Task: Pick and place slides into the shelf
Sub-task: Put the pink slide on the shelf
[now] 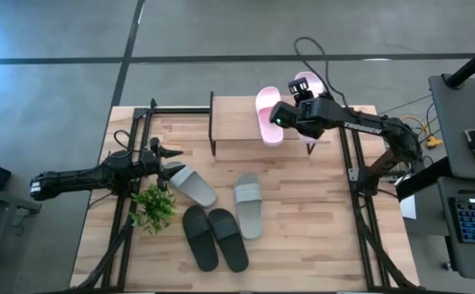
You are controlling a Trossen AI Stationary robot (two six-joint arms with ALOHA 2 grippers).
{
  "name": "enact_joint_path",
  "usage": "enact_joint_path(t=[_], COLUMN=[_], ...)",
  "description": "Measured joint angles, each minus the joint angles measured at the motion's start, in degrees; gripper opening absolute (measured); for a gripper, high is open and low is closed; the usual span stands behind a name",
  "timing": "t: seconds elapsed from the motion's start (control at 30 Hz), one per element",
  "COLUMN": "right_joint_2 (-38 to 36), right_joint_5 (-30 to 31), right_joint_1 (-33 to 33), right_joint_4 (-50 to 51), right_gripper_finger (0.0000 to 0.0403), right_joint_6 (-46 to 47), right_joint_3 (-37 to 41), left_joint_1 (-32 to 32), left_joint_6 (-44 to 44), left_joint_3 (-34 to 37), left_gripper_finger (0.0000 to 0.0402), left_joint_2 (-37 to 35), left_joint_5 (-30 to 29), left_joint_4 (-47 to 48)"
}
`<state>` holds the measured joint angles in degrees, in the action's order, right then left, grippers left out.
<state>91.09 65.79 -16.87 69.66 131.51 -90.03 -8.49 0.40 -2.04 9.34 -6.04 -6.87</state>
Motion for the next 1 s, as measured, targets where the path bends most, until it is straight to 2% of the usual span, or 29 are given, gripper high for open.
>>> enact_joint_path(t=[0.2, 0.33, 0.43, 0.7, 1.0], right_joint_2=[1.6, 1.7, 1.7, 3.1, 4.7], right_joint_5=[-5.7, -9.2, -10.9, -13.3, -15.3], right_joint_1=[-5.6, -7.8, -8.4, -8.4, -8.7], right_joint_4=[-8.2, -10.5, -11.8, -12.1, -14.3], right_gripper_finger=[0.0013, 0.0013, 0.0013, 0.0013, 0.0013], right_joint_6=[-8.4, -10.3, -13.3, -12.0, -15.2], right_joint_3=[0.8, 1.6, 2.4, 3.3, 3.6], left_joint_1=[0.0, 0.0, 0.0, 0.0, 0.0], left_joint_6=[0.0, 0.0, 0.0, 0.0, 0.0], left_joint_3=[0.0, 0.0, 0.0, 0.0, 0.0], left_gripper_finger=[0.0223, 0.0223, 0.0223, 0.0223, 0.0223], left_joint_2=[0.0, 0.0, 0.0, 0.0, 0.0], left_joint_5=[0.0, 0.0, 0.0, 0.0, 0.0], left_joint_4=[0.0, 0.0, 0.0, 0.0, 0.0])
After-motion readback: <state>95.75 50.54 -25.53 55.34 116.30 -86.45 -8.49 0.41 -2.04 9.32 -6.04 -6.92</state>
